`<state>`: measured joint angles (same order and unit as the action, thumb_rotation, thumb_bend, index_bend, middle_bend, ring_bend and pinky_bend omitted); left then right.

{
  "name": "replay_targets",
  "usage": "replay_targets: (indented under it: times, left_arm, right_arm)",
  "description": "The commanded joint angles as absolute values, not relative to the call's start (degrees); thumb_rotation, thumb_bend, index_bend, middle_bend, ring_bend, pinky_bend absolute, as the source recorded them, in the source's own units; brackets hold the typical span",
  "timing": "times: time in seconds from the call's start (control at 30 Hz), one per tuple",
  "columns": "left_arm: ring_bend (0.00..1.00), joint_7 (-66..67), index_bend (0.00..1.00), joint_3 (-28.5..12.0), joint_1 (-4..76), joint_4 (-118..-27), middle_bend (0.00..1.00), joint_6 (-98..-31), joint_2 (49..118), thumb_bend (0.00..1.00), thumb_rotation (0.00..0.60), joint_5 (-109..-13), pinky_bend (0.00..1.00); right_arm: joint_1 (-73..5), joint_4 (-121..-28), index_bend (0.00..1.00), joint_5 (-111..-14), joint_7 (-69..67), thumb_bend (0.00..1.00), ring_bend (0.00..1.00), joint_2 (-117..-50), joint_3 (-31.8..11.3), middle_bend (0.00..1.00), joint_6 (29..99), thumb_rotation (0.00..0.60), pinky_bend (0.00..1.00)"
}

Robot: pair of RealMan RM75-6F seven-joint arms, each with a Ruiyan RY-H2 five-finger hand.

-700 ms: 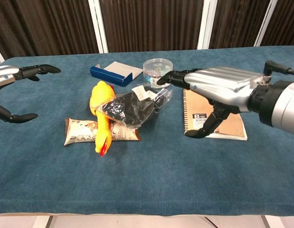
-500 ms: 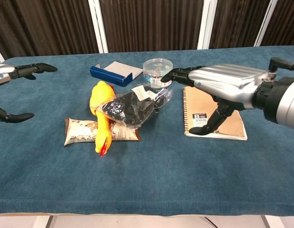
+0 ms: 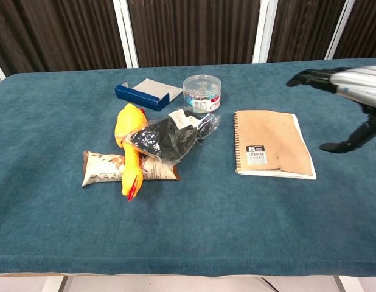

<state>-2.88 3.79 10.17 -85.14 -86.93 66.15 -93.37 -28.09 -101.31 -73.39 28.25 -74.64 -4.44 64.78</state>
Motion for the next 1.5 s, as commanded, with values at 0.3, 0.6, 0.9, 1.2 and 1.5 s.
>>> replay_targets:
  times: [0.3, 0.6, 0.9, 1.2, 1.5]
  left_arm:
    - [0.01, -5.88, 0.00, 5.47, 5.30, -71.22, 0.04, -89.09, 73.58, 0.33, 0.600, -93.07, 0.11]
    - [0.01, -7.15, 0.00, 5.09, 5.06, -68.97, 0.04, -88.80, 74.72, 0.33, 0.600, -93.47, 0.11]
    - [0.01, -8.27, 0.00, 4.84, 5.00, -68.23, 0.04, -88.12, 75.14, 0.33, 0.600, -93.52, 0.11]
    - [0.01, -7.87, 0.00, 4.65, 5.13, -68.32, 0.04, -87.89, 75.29, 0.33, 0.600, -93.90, 0.11]
    - [0.01, -7.85, 0.00, 4.69, 5.10, -68.16, 0.04, -87.63, 75.37, 0.33, 0.600, -94.15, 0.11]
  right_arm:
    - [-27.39, -80.33, 0.00, -79.48, 8.97, 0.17, 0.00, -85.14, -2.56, 0.00, 62.43, 0.600, 0.00]
    - [-28.92, -75.01, 0.00, -79.88, 6.69, 0.17, 0.00, -91.46, -3.69, 0.00, 61.09, 0.600, 0.00]
    - [-30.03, -72.66, 0.00, -77.67, 7.78, 0.17, 0.00, -93.23, -5.26, 0.00, 59.13, 0.600, 0.00]
    - [-30.57, -71.33, 0.00, -76.76, 8.05, 0.17, 0.00, -94.38, -5.71, 0.00, 58.16, 0.600, 0.00]
    - [-30.64, -69.98, 0.00, -74.84, 9.23, 0.17, 0.00, -94.42, -6.57, 0.00, 57.61, 0.600, 0.00]
